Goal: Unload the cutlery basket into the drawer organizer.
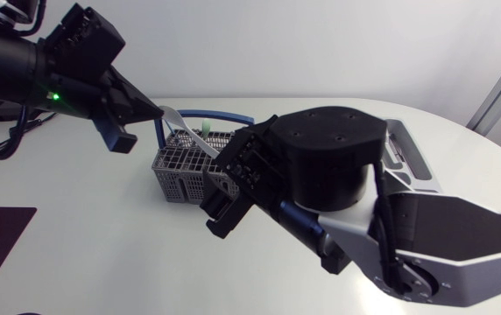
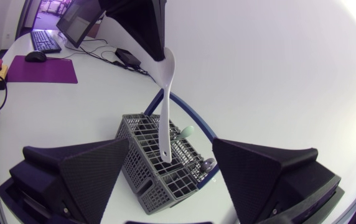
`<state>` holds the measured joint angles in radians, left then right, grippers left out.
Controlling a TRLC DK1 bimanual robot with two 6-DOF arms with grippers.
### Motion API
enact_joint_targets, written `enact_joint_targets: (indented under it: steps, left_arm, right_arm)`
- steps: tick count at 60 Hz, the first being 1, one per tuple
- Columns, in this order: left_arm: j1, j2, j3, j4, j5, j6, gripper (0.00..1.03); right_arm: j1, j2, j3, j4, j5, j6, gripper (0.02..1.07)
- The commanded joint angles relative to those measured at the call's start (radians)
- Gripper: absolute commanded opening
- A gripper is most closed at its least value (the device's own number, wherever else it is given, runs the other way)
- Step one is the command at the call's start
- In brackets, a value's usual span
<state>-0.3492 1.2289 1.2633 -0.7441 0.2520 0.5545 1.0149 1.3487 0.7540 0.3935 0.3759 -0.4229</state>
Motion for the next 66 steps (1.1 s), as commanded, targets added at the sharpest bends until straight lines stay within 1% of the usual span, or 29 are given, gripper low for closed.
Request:
enact_joint_targets:
  steps: [1, 3, 8, 13, 19, 23, 26, 29, 35, 37, 42, 45, 48, 61, 62, 66]
  left_arm:
    - [-0.024, 0.038, 0.024, -0.014, -0.003, -0.165, 0.16]
    - [-0.036, 0.044, 0.024, -0.017, -0.003, -0.196, 0.16]
    - [-0.056, 0.060, 0.024, -0.029, 0.000, -0.301, 0.16]
    - [-0.076, 0.080, 0.038, -0.054, 0.003, -0.363, 0.16]
    - [-0.093, 0.092, 0.048, -0.070, 0.004, -0.415, 0.16]
    - [-0.097, 0.100, 0.058, -0.081, 0.012, -0.444, 0.16]
    - [-0.103, 0.103, 0.062, -0.092, 0.016, -0.450, 0.16]
    - [-0.103, 0.104, 0.062, -0.092, 0.016, -0.458, 0.16]
    - [-0.114, 0.106, 0.067, -0.092, 0.016, -0.466, 0.16]
    - [-0.116, 0.107, 0.067, -0.092, 0.018, -0.467, 0.16]
    - [-0.120, 0.115, 0.068, -0.097, 0.018, -0.470, 0.16]
    - [-0.120, 0.118, 0.068, -0.098, 0.018, -0.472, 0.16]
    - [-0.120, 0.121, 0.068, -0.100, 0.018, -0.473, 0.16]
    - [-0.128, 0.121, 0.068, -0.110, 0.029, -0.482, 0.16]
    - [-0.131, 0.119, 0.068, -0.110, 0.029, -0.484, 0.16]
    - [-0.131, 0.118, 0.065, -0.110, 0.029, -0.484, 0.16]
  right_arm:
    - [0.010, -0.010, -0.036, 0.030, 0.031, -0.040, 0.95]
    - [0.011, -0.008, -0.041, 0.041, 0.035, -0.051, 0.93]
    - [0.019, 0.003, -0.048, 0.065, 0.060, -0.076, 0.93]
    - [0.025, 0.018, -0.051, 0.088, 0.080, -0.100, 0.92]
    - [0.033, 0.038, -0.051, 0.119, 0.097, -0.131, 0.81]
    - [0.034, 0.053, -0.047, 0.130, 0.100, -0.145, 0.77]
    - [0.034, 0.070, -0.042, 0.131, 0.100, -0.152, 0.73]
    - [0.034, 0.089, -0.038, 0.131, 0.100, -0.155, 0.72]
    - [0.034, 0.109, -0.035, 0.137, 0.101, -0.165, 0.61]
    - [0.034, 0.112, -0.035, 0.146, 0.101, -0.169, 0.61]
    - [0.034, 0.119, -0.031, 0.157, 0.109, -0.178, 0.53]
    - [0.033, 0.122, -0.027, 0.160, 0.113, -0.180, 0.51]
    - [0.033, 0.125, -0.027, 0.169, 0.115, -0.186, 0.47]
    - [0.031, 0.145, -0.028, 0.188, 0.123, -0.197, 0.46]
    - [0.031, 0.147, -0.028, 0.189, 0.123, -0.197, 0.45]
    - [0.031, 0.153, -0.027, 0.197, 0.124, -0.205, 0.32]
